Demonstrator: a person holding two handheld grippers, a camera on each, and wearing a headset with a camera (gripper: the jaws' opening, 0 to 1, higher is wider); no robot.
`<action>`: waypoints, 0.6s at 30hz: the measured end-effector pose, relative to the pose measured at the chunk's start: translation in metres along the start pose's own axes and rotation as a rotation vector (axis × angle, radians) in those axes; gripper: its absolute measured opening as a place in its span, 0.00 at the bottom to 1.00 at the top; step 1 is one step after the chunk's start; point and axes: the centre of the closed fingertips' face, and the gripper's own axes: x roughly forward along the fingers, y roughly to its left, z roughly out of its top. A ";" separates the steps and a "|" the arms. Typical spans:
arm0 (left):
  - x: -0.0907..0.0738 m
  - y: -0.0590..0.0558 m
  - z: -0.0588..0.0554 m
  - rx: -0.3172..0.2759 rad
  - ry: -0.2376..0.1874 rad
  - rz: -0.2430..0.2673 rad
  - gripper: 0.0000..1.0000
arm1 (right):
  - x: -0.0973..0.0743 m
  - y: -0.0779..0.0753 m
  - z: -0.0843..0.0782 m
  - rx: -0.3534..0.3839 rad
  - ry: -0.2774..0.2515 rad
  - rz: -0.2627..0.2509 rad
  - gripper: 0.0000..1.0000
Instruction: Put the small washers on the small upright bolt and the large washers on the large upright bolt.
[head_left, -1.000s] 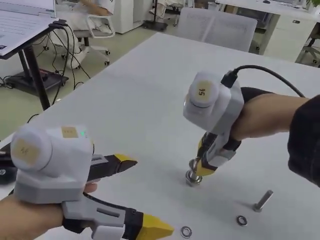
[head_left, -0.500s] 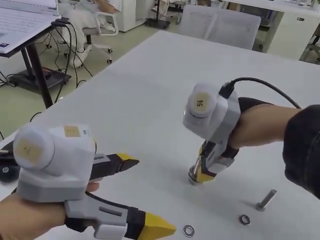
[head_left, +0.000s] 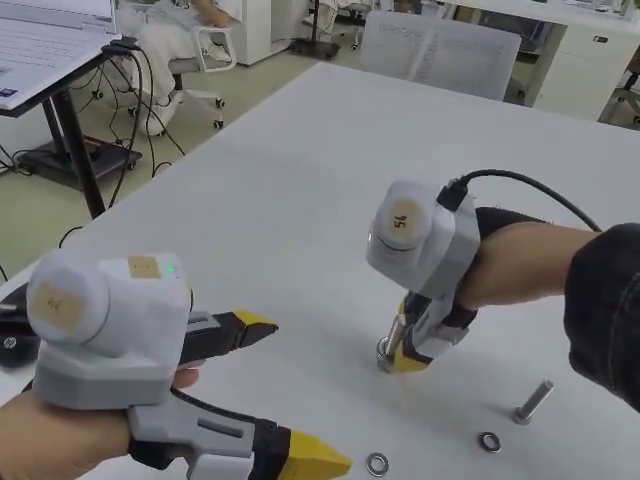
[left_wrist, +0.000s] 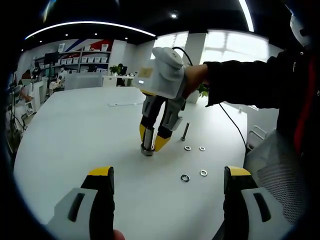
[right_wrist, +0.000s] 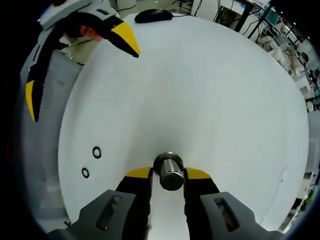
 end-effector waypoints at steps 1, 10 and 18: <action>0.000 0.000 0.000 0.000 0.000 0.000 0.91 | 0.000 0.000 0.000 0.002 -0.001 0.000 0.25; 0.000 -0.002 0.001 0.003 0.003 0.000 0.91 | -0.007 -0.001 -0.007 0.024 -0.011 -0.002 0.26; 0.000 -0.003 0.002 0.009 0.005 -0.002 0.91 | -0.015 0.000 -0.017 0.051 -0.016 -0.010 0.26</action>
